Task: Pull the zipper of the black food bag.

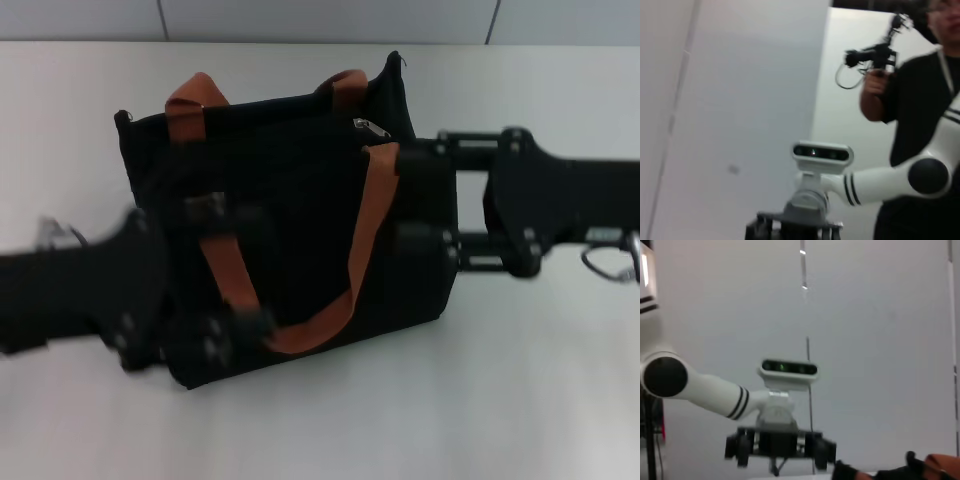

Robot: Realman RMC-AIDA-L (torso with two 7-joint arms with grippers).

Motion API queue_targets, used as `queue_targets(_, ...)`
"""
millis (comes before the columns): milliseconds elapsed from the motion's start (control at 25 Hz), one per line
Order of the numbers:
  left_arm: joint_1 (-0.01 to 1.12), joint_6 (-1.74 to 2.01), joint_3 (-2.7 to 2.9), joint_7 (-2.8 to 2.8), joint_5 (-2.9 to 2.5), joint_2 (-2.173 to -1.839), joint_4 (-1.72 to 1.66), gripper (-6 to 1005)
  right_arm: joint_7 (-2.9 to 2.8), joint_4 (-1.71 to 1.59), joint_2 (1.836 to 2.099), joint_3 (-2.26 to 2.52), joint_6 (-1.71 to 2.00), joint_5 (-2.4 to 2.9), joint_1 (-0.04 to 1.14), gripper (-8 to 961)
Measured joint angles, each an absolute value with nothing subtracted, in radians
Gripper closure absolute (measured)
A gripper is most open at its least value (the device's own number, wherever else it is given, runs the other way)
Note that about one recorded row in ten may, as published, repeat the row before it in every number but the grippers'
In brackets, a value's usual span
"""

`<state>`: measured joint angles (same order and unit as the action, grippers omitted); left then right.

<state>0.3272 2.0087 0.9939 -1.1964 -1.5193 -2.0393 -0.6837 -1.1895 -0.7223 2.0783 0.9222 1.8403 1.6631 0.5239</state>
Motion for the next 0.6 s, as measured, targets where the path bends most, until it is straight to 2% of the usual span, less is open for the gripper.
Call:
queue_targets(160,0.33,1.989,1.003,-1.074,-1.564,-2.047,-0.572,188,-1.132,-0.652,2.076,0.929,1.854,1.668,0.509,227)
queue_targets(320,0.344,1.921,1.005,-0.981,-1.589,-2.037,-0.441,188,-1.008,-0.522,2.072,0.935,1.846,1.7,0.485,217)
queue_targets(600,0.345,1.812,1.005,-1.002,-1.689,-2.034,-0.418,188,-0.919,-0.388,2.078,0.935,1.777,1.781,0.462,201)
